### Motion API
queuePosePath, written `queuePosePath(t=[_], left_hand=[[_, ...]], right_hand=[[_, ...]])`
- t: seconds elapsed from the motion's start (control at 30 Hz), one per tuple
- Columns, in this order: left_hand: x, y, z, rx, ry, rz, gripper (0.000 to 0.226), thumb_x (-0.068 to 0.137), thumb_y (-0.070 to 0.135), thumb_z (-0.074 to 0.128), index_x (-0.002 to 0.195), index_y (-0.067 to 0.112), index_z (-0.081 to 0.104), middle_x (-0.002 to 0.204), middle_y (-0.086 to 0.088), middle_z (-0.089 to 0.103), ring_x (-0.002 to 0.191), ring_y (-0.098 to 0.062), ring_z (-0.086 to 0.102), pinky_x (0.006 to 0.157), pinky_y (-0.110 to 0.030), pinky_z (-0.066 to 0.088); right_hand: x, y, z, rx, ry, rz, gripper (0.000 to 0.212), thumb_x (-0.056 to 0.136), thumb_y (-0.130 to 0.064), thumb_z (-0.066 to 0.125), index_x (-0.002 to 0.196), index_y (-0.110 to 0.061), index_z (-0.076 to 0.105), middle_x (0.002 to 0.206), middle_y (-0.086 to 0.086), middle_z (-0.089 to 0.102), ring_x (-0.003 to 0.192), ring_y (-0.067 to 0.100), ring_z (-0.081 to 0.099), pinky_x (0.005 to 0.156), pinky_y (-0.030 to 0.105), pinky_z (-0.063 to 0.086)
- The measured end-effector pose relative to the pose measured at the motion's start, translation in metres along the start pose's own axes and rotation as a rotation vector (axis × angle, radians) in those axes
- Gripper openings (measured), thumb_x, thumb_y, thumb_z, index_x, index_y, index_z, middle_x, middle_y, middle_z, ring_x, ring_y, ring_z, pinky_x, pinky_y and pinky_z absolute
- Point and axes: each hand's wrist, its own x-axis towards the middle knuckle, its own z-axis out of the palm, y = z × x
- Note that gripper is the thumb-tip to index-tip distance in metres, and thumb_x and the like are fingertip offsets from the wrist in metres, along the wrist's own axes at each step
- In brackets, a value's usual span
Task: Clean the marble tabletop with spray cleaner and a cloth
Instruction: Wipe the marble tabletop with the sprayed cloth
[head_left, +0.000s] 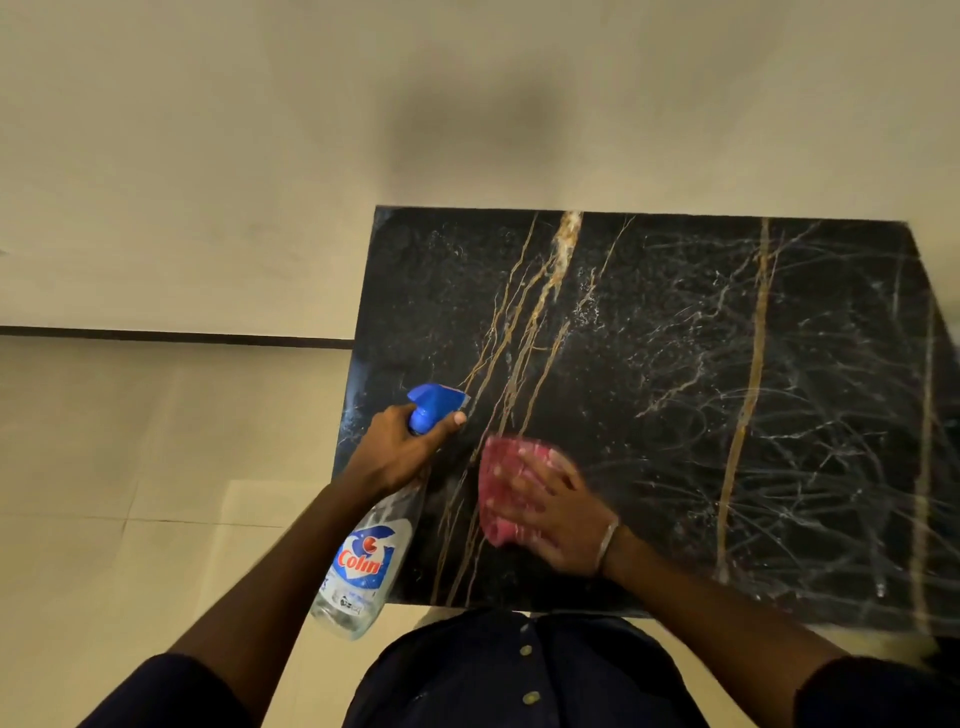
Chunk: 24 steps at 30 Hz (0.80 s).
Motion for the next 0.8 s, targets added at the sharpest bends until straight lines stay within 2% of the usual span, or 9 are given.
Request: queuePosePath(t=[0.13, 0.2, 0.27, 0.4, 0.53, 0.6, 0.7, 0.8], left_hand=[[0.002, 0.007, 0.012, -0.028, 0.035, -0.01, 0.033, 0.09, 0.046, 0.059, 0.076, 0.017, 0.057, 0.061, 0.0, 0.058, 0.054, -0.011, 0.057, 0.054, -0.02, 0.045], [0.001, 0.01, 0.018, -0.053, 0.045, -0.012, 0.034, 0.089, 0.048, 0.06, 0.078, 0.015, 0.058, 0.063, -0.002, 0.06, 0.054, -0.013, 0.058, 0.055, -0.024, 0.048], [0.0, 0.014, 0.024, -0.078, 0.063, -0.023, 0.034, 0.088, 0.048, 0.061, 0.079, 0.015, 0.058, 0.063, -0.003, 0.06, 0.054, -0.012, 0.058, 0.054, -0.024, 0.048], [-0.005, 0.018, 0.029, -0.106, 0.103, -0.069, 0.03, 0.09, 0.045, 0.06, 0.081, 0.017, 0.057, 0.065, -0.001, 0.059, 0.055, -0.01, 0.058, 0.055, -0.021, 0.047], [-0.015, 0.017, 0.031, -0.102, 0.126, -0.115, 0.031, 0.089, 0.048, 0.059, 0.081, 0.018, 0.057, 0.067, 0.0, 0.06, 0.059, -0.011, 0.058, 0.058, -0.021, 0.046], [-0.018, 0.017, 0.03, -0.101, 0.134, -0.127, 0.035, 0.087, 0.051, 0.058, 0.083, 0.017, 0.058, 0.068, -0.001, 0.06, 0.061, -0.013, 0.059, 0.059, -0.023, 0.047], [-0.018, 0.02, 0.028, -0.089, 0.161, -0.123, 0.029, 0.09, 0.046, 0.059, 0.079, 0.019, 0.057, 0.064, 0.003, 0.058, 0.056, -0.004, 0.057, 0.053, -0.014, 0.042], [-0.014, 0.024, 0.028, -0.097, 0.209, -0.088, 0.028, 0.092, 0.043, 0.06, 0.073, 0.023, 0.055, 0.057, 0.007, 0.057, 0.046, 0.001, 0.055, 0.048, -0.01, 0.041]], right_hand=[[-0.027, -0.005, 0.014, -0.035, -0.031, -0.291, 0.068, 0.088, -0.05, 0.048, 0.152, -0.042, 0.025, 0.163, 0.0, 0.022, 0.151, 0.033, 0.011, 0.114, 0.06, 0.013], [-0.018, 0.016, 0.01, -0.034, -0.028, -0.349, 0.065, 0.089, -0.049, 0.047, 0.151, -0.042, 0.028, 0.162, -0.001, 0.024, 0.15, 0.032, 0.014, 0.114, 0.058, 0.014], [0.0, 0.044, -0.001, -0.006, -0.037, -0.246, 0.06, 0.09, -0.049, 0.044, 0.149, -0.043, 0.031, 0.161, -0.001, 0.027, 0.15, 0.032, 0.017, 0.115, 0.056, 0.014], [0.057, 0.105, -0.035, 0.027, -0.081, 0.15, 0.058, 0.093, -0.051, 0.033, 0.149, -0.044, 0.026, 0.162, 0.0, 0.024, 0.15, 0.031, 0.013, 0.118, 0.057, 0.011], [0.125, 0.149, -0.07, 0.06, -0.16, 0.421, 0.057, 0.101, -0.052, 0.024, 0.154, -0.042, 0.004, 0.165, -0.004, -0.007, 0.151, 0.029, -0.011, 0.12, 0.055, -0.004], [0.145, 0.157, -0.082, 0.087, -0.232, 0.439, 0.058, 0.102, -0.05, 0.024, 0.154, -0.042, -0.001, 0.164, -0.004, -0.014, 0.15, 0.03, -0.016, 0.119, 0.057, -0.005], [0.141, 0.139, -0.082, 0.068, -0.256, 0.399, 0.057, 0.103, -0.048, 0.023, 0.154, -0.041, -0.001, 0.164, -0.002, -0.016, 0.149, 0.032, -0.018, 0.118, 0.059, -0.006], [0.128, 0.08, -0.063, 0.011, -0.232, 0.243, 0.062, 0.099, -0.049, 0.035, 0.154, -0.04, 0.008, 0.165, 0.002, -0.005, 0.15, 0.035, -0.007, 0.117, 0.063, -0.001]])
